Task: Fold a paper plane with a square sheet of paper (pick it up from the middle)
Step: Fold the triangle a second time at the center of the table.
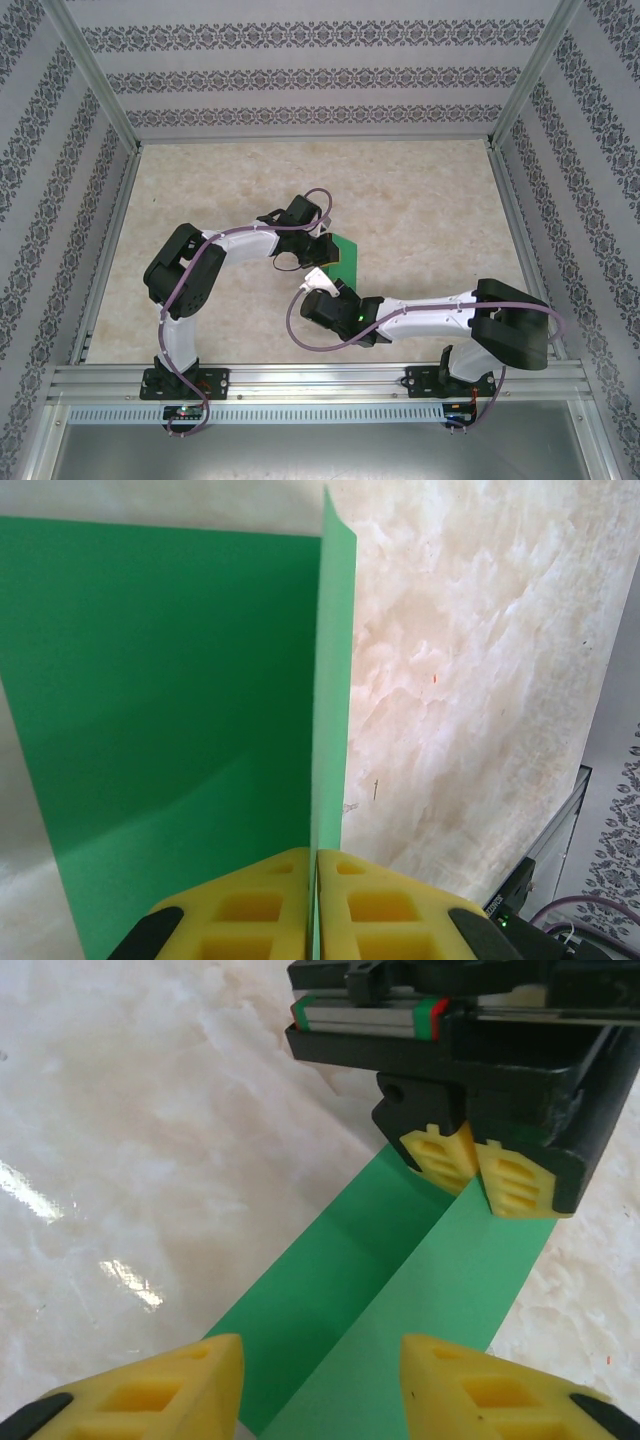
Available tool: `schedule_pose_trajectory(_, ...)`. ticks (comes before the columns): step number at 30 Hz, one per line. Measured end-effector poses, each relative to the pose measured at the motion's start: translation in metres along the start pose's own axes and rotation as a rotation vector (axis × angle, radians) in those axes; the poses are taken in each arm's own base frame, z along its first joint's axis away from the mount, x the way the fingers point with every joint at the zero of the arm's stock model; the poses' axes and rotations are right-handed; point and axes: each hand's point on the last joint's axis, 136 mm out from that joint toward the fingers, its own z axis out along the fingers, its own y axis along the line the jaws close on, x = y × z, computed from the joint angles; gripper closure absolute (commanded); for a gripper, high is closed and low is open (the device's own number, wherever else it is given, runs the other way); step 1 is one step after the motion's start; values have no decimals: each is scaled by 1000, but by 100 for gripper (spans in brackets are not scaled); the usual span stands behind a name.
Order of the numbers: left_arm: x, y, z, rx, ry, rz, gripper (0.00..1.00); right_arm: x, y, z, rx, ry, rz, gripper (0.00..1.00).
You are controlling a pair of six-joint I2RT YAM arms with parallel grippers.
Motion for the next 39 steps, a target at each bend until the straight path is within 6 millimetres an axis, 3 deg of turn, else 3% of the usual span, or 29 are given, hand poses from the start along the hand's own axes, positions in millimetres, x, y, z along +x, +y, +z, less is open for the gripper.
schedule_pose_trajectory(10,-2,-1,-1,-3,-6,1,89,-3,-4,-3,10,-13,44,84)
schedule_pose_trajectory(15,-2,-1,-1,-3,-6,2,87,-4,-8,-2,12,-8,81,100)
schedule_pose_trajectory(17,-2,-1,-1,-4,-7,6,84,-3,-8,-2,11,-5,94,100)
schedule_pose_trajectory(21,-5,3,-2,-26,-21,12,73,-2,-11,0,13,2,109,100)
schedule_pose_trajectory(24,-10,9,-8,-57,-43,12,55,-3,-11,0,5,11,143,100)
schedule_pose_trajectory(28,-29,22,-41,-137,-138,-7,45,-16,-15,1,-25,15,258,100)
schedule_pose_trajectory(35,-64,35,-132,-186,-381,-50,41,-52,-25,-10,-83,-24,487,100)
schedule_pose_trajectory(39,-62,44,-140,-201,-396,-66,42,-67,-34,-20,-88,-44,577,100)
